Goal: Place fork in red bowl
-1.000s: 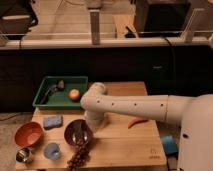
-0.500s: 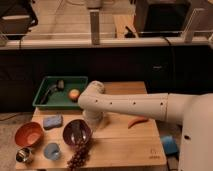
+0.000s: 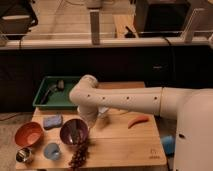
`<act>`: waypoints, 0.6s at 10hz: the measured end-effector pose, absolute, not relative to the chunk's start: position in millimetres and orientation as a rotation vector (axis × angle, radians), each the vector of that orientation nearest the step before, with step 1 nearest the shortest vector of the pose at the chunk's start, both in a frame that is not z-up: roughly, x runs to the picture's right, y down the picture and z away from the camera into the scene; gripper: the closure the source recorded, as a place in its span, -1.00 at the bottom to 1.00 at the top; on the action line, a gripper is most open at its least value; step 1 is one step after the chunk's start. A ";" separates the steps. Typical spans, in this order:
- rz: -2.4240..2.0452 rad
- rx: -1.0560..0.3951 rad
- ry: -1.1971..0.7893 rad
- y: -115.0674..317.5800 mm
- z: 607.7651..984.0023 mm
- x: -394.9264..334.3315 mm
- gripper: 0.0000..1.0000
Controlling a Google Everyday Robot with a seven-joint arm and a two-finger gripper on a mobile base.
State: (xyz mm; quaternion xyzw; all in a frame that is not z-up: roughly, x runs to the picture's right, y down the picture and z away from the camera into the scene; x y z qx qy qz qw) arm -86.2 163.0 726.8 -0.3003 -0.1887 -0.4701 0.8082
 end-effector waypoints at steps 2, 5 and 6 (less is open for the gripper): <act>-1.014 -0.630 -0.432 146.4 719.9 -100.7 1.00; -1.034 -0.610 -0.487 133.6 718.7 -124.4 1.00; -1.044 -0.599 -0.513 130.8 718.9 -134.5 1.00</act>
